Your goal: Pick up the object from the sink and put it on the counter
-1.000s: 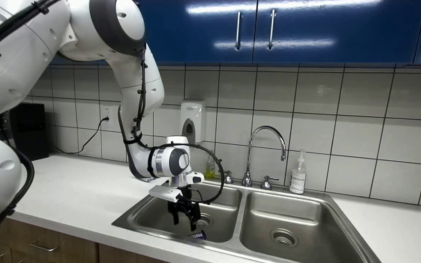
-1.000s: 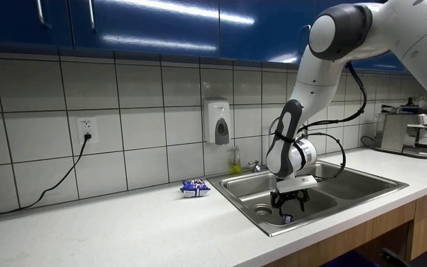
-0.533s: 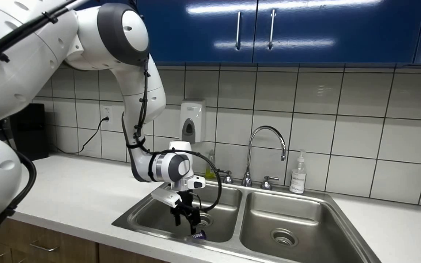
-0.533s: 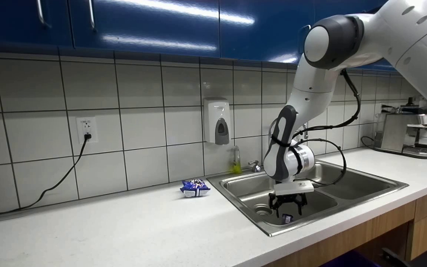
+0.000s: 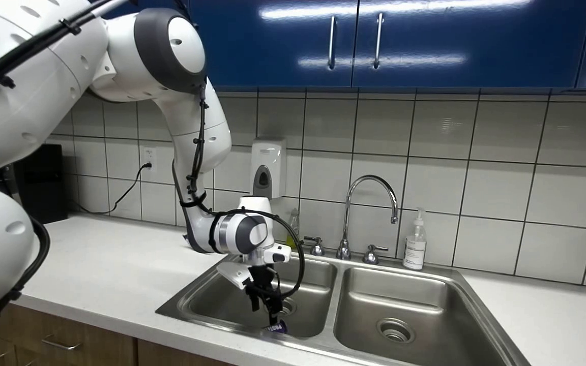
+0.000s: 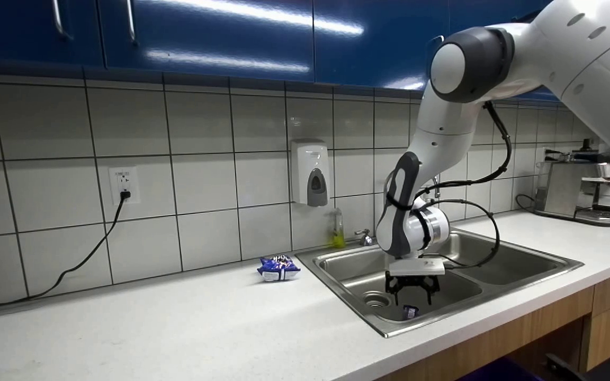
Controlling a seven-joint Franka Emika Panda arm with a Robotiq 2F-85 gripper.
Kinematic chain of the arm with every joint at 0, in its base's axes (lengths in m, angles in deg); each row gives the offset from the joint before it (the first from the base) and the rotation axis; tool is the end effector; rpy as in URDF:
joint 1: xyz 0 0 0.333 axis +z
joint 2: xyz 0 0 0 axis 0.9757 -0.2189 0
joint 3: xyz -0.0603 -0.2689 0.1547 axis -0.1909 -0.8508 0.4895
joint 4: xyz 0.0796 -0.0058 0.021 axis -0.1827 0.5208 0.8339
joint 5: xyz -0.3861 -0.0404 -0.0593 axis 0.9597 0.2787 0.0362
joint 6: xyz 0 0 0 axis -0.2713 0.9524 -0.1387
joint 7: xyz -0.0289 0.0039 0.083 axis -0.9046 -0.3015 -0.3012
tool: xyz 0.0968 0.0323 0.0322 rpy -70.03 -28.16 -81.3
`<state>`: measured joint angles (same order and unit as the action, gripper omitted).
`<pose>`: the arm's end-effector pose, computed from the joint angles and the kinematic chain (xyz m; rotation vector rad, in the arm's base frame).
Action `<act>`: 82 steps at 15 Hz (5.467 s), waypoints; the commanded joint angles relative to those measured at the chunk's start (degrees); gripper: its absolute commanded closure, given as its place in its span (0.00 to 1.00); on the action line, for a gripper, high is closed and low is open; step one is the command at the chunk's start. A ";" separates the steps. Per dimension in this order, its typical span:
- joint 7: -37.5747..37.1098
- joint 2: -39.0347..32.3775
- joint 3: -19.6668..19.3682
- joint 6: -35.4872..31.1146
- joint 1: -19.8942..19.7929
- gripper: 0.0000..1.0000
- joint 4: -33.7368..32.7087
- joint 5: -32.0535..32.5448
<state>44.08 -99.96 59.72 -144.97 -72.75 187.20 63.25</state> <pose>0.5570 -0.0922 0.0958 2.8949 -0.8164 0.0656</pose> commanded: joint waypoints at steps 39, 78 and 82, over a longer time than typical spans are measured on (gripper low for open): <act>-5.73 -8.97 -2.09 -0.75 4.62 0.00 -6.07 -4.52; -9.52 -5.69 -9.59 5.72 9.34 0.80 -8.22 -3.86; -10.54 -2.61 -11.31 7.90 11.63 0.80 -7.21 -1.37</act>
<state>36.10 -106.80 49.84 -139.92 -63.13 177.40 58.86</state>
